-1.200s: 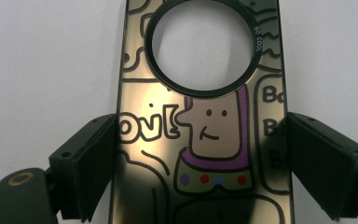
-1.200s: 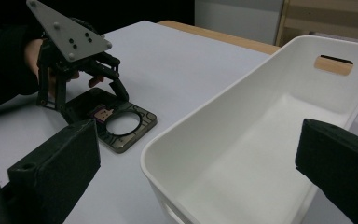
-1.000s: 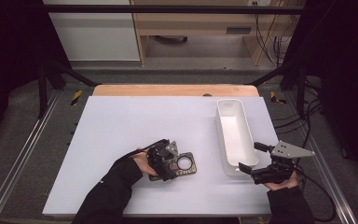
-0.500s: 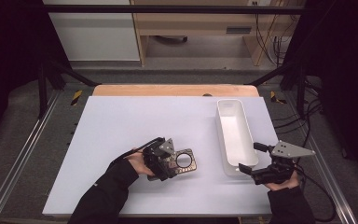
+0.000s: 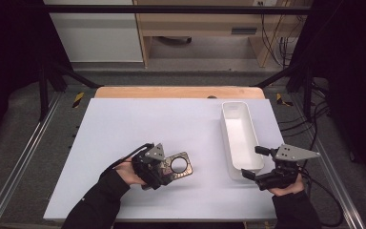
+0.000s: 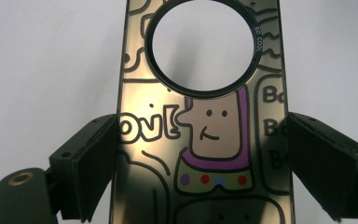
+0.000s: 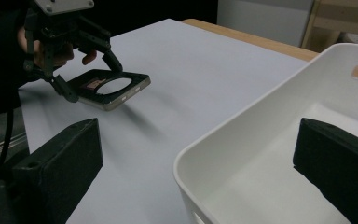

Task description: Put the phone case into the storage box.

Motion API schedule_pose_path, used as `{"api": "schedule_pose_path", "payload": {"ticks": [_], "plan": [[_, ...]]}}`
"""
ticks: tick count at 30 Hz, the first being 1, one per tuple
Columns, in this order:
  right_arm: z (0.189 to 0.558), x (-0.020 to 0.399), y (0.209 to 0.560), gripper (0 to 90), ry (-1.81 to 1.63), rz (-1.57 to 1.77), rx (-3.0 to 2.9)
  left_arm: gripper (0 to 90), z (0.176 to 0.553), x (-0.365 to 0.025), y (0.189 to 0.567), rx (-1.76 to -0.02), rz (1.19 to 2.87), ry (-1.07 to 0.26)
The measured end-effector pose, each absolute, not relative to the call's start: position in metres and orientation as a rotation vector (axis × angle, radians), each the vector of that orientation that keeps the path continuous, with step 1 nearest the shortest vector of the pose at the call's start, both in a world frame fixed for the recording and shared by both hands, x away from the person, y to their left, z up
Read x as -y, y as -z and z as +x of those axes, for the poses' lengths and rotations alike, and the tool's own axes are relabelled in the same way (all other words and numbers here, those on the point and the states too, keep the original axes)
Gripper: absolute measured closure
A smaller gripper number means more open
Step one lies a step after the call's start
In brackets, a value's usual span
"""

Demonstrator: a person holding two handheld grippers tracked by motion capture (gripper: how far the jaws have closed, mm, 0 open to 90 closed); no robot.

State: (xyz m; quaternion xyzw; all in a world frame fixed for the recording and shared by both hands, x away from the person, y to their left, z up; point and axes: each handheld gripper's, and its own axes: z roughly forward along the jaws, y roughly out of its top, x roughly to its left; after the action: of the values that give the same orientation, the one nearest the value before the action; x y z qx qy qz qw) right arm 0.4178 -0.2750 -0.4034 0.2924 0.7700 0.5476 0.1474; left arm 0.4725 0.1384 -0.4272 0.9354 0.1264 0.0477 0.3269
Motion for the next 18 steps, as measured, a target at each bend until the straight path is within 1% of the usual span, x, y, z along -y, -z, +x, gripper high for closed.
{"api": "schedule_pose_path", "payload": {"ticks": [12, 18], "plan": [[0.418, 0.252, 0.395, 1.8, -1.59, 0.75, -2.269, 11.5, 0.459, -0.167, 0.426, -0.369, 2.383, -0.11], [0.421, 0.238, 0.396, 1.6, -1.583, 0.724, -2.312, 11.6, 0.458, -0.171, 0.428, -0.379, 2.388, -0.103]]}}
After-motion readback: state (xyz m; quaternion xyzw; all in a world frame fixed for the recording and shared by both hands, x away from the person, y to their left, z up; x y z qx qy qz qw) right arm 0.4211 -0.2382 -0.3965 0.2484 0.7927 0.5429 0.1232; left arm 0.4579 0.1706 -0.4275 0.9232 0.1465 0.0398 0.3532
